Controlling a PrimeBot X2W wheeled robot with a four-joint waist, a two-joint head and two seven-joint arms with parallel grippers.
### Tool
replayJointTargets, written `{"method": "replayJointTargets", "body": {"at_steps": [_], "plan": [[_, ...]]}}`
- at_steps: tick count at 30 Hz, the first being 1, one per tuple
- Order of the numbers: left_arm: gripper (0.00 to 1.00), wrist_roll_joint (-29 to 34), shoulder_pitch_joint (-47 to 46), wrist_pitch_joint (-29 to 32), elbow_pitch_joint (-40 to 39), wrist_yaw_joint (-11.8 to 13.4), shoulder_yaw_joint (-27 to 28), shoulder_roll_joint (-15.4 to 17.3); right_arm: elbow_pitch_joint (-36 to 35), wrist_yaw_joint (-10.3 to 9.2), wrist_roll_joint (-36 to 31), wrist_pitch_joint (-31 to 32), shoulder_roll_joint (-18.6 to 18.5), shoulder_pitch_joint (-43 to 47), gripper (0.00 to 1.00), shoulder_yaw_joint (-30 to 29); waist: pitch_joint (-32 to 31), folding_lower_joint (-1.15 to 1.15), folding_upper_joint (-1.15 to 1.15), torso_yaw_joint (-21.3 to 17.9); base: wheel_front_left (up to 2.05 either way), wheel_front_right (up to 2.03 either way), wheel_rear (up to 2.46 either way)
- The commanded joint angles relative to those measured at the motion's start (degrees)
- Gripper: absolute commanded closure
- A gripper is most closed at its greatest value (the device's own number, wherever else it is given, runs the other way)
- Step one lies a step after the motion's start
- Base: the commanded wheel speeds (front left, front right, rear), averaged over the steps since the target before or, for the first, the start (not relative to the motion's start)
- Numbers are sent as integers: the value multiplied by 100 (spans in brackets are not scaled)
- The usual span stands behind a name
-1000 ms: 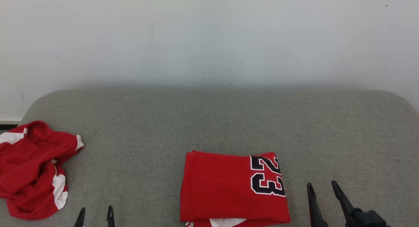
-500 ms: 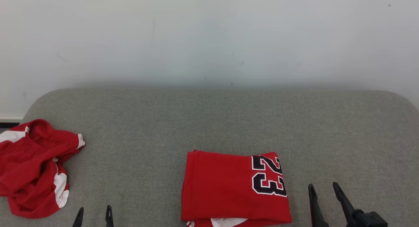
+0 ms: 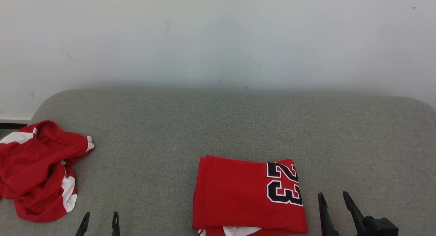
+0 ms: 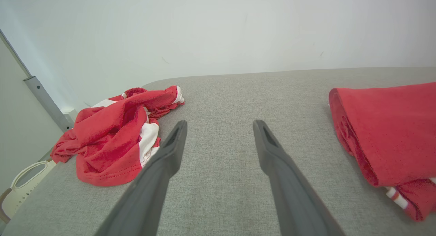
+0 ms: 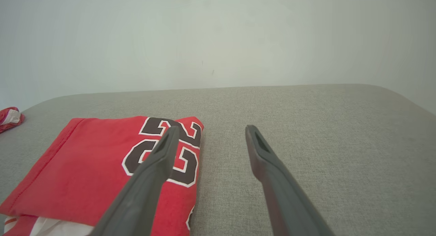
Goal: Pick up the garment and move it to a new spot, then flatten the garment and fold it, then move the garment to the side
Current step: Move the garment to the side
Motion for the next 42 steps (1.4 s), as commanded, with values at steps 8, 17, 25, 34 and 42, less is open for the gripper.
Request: {"method": "replayJointTargets", "body": {"at_steps": [8,17,25,34,42], "plan": [[0,-47,-27,-7,11,59,-13,28,1191,-14,383,2,-3,-699,0,211,25,0,-1,48,0,0,0],[0,-68,-140,-9,25,42,-86,36,2893,-14,820,820,-80,-1984,0,365,75,0,-1,273,0,0,0],[0,-127,-204,-17,89,18,-160,-5,3914,-14,1526,1653,-13,-2492,0,726,123,0,-1,462,0,0,0],[0,-189,-221,-26,81,70,-112,38,3799,-14,2244,1551,-161,-2796,100,1414,249,0,-1,282,0,0,0],[0,-224,-415,-31,21,54,-120,80,3682,-14,2184,1347,-1187,-3636,100,1861,605,0,-1,39,0,0,0]]}}
